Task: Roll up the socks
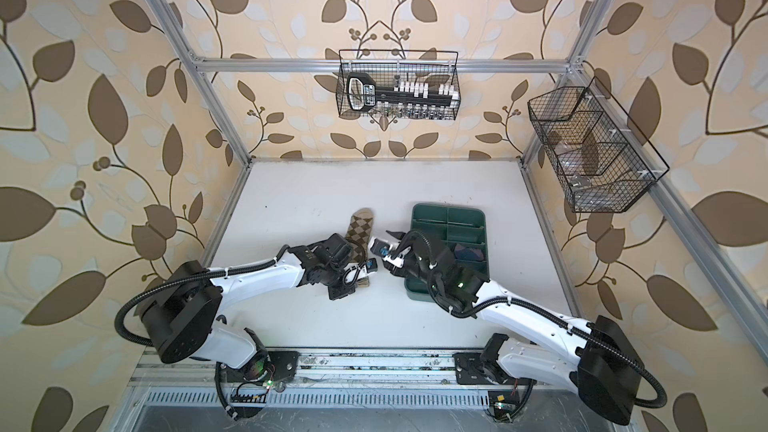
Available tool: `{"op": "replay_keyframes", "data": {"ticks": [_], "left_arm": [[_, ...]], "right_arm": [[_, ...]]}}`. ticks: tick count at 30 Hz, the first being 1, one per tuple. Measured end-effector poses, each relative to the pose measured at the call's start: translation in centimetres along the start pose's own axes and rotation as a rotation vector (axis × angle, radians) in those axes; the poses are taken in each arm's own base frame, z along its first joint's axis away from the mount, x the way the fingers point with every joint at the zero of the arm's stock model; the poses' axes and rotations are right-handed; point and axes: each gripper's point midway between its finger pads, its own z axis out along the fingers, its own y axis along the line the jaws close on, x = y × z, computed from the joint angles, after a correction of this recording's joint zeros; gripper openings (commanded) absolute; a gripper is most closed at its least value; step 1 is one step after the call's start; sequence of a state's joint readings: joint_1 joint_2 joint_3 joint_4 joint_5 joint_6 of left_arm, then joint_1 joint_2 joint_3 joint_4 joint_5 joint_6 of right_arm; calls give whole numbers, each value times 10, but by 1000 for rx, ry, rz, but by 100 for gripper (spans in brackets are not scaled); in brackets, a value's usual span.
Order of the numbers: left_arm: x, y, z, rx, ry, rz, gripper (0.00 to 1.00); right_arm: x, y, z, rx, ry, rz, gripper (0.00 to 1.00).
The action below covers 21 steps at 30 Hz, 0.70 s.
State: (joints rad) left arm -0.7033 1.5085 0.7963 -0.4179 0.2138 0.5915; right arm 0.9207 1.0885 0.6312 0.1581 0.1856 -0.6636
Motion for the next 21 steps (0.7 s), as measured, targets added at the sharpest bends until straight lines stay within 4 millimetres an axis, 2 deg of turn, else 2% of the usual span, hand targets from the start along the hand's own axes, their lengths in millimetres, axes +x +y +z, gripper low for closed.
{"op": "replay_keyframes", "data": {"ticks": [6, 9, 11, 16, 21], "left_arm": [[1, 0, -5, 82, 10, -86, 0], [1, -1, -5, 111, 17, -110, 0], [2, -3, -3, 133, 26, -123, 0], [5, -5, 4, 168, 61, -148, 0], [6, -5, 4, 177, 65, -159, 0]], "right_arm": [[-5, 73, -6, -74, 23, -297, 57], [2, 112, -5, -128, 38, -397, 62], [8, 130, -1, -156, 57, -435, 65], [24, 144, 19, -165, 100, -449, 69], [45, 147, 48, -180, 162, -433, 70]]}}
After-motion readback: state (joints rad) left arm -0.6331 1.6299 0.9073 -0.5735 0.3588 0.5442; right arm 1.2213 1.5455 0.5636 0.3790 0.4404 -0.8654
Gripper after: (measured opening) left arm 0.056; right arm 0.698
